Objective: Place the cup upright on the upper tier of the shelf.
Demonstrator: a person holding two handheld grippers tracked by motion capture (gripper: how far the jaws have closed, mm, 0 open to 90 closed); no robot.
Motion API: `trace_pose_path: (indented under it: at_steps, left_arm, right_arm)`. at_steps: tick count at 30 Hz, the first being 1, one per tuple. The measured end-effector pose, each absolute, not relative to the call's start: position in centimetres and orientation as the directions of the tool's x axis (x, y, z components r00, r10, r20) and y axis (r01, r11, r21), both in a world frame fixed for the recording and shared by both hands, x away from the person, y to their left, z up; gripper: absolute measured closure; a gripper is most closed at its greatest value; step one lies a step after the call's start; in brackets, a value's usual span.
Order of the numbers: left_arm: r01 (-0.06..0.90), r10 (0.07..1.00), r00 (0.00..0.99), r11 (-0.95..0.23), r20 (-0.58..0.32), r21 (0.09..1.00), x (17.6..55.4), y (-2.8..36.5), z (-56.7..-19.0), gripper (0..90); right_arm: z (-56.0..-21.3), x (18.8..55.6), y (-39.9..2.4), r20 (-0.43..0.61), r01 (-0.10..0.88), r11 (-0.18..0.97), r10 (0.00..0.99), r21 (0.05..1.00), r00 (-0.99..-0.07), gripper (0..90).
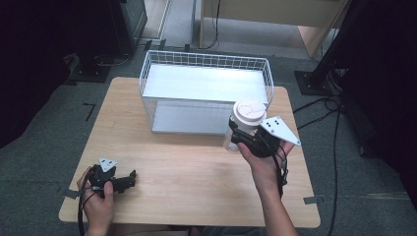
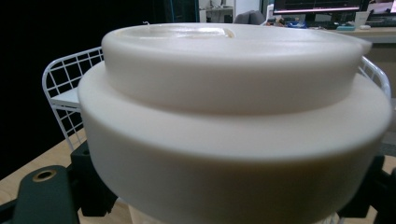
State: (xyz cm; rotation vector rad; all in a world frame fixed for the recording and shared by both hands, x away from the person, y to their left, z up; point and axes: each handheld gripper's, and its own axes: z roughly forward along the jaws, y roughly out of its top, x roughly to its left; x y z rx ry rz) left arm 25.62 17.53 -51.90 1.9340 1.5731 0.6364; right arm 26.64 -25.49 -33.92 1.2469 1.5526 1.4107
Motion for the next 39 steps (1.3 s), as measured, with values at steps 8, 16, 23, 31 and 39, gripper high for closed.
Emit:
trace_pose_path:
  at_steps: [8, 16, 23, 31, 39]
  left_arm:
    - [0.714, 0.980, 0.198, -0.154, 0.013, 0.684, 25.6, 17.5, -51.9, 0.0]
    - [0.713, 0.980, 0.198, -0.154, 0.013, 0.684, 25.6, 17.5, -51.9, 0.0]
    - [0.713, 0.980, 0.198, -0.153, 0.013, 0.684, 25.6, 17.5, -51.9, 0.0]
    - [0.714, 0.980, 0.198, -0.153, 0.013, 0.684, 25.6, 17.5, -51.9, 0.0]
    - [0.713, 0.980, 0.198, -0.154, 0.013, 0.684, 25.6, 17.5, -51.9, 0.0]
  right_arm:
    - [-32.1, 27.4, -24.5, 0.088, 0.170, -0.035, 0.945, 0.985, -0.314, 15.4]
    - [-30.4, 28.2, -24.2, 0.075, 0.139, -0.032, 0.944, 0.990, -0.322, 15.4]
    - [-28.9, 29.5, -23.9, 0.079, 0.132, -0.038, 0.943, 0.990, -0.323, 15.4]
    - [-27.1, 30.9, -23.6, 0.067, 0.117, -0.032, 0.950, 0.993, -0.306, 15.4]
    - [-26.4, 32.7, -23.4, 0.079, 0.114, -0.045, 0.948, 0.992, -0.308, 15.4]
